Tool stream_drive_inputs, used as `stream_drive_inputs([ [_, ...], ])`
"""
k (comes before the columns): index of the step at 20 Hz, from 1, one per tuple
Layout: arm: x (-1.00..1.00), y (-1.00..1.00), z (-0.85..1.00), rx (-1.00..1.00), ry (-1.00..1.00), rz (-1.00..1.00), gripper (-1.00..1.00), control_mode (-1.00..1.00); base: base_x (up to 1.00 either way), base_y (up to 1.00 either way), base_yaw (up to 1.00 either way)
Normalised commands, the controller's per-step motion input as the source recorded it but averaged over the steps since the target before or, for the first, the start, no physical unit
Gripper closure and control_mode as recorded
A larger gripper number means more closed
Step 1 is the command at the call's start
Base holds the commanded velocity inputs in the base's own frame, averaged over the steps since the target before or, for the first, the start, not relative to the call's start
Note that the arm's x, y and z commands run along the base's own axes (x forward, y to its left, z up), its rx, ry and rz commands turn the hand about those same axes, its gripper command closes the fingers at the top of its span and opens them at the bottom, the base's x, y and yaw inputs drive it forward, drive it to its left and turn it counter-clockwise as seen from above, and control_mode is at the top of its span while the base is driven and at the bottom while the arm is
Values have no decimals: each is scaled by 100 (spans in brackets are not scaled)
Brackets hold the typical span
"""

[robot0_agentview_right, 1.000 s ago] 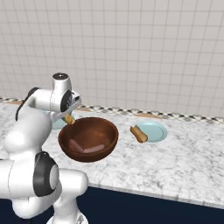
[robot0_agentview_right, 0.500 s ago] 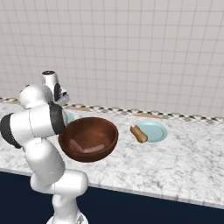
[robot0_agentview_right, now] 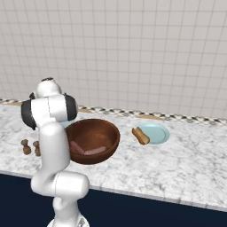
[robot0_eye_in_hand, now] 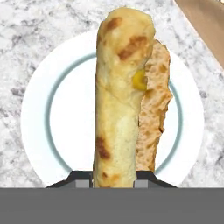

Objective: Place one bun and one sausage from the bowl on each plate.

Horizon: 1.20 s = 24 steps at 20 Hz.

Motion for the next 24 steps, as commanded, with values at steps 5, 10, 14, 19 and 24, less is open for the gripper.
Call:
stream_drive_inputs([
  [5,0,0,-53,0,0,-13,100,-100,0,0,0],
  [10,0,0,16,2,-13,-4,-100,-100,0,0,0],
  [14,0,-1,16,6,-4,0,-100,-100,0,0,0],
  [19,-23,-58,86,15,0,-1,-100,-100,0,0,0],
  [24,-96,-80,71,4,5,-2,-100,-100,0,0,0],
])
